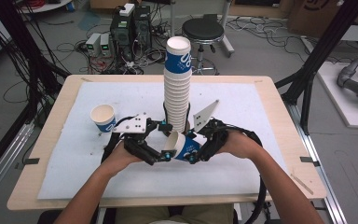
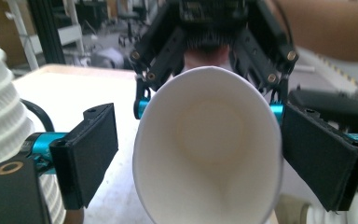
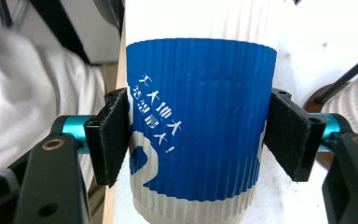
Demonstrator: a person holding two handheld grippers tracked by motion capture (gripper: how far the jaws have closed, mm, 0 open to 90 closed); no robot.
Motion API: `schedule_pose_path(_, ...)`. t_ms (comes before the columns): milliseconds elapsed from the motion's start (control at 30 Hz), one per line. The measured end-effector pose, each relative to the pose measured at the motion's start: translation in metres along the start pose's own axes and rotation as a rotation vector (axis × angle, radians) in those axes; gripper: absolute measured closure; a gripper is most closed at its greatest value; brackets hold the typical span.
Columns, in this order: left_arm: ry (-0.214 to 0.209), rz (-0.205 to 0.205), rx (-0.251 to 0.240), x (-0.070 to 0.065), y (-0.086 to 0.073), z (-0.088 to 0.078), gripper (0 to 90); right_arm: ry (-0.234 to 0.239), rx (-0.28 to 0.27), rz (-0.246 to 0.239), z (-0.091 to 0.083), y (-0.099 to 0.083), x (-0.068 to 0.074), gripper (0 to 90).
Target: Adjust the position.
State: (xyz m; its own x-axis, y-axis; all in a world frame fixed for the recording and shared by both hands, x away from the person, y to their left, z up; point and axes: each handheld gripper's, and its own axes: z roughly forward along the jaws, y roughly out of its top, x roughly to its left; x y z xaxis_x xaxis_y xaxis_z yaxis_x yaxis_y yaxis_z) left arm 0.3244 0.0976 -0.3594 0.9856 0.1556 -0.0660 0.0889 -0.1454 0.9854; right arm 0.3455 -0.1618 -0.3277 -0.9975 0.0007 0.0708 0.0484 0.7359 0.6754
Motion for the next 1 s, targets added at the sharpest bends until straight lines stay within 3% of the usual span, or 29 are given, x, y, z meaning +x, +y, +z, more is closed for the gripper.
schedule_pose_path(200, 0.009, -0.007, -0.072, 0.001, 0.002, -0.005, 11.5, -0.032, -0.148, 0.018, -0.006, -0.015, 0.001, 29.1)
schedule_pose_path(467, 0.008, -0.013, -0.088, 0.002, 0.001, -0.005, 11.5, -0.050, -0.327, 0.055, -0.005, -0.034, 0.002, 28.9)
schedule_pose_path(867, -0.006, -0.027, -0.102, 0.000, 0.001, -0.002, 11.5, -0.046, -0.492, 0.066, 0.008, -0.047, 0.007, 28.6)
schedule_pose_path(1000, -0.017, -0.031, -0.102, -0.001, 0.001, 0.001, 11.5, -0.033, -0.516, 0.061, 0.011, -0.046, 0.007, 28.5)
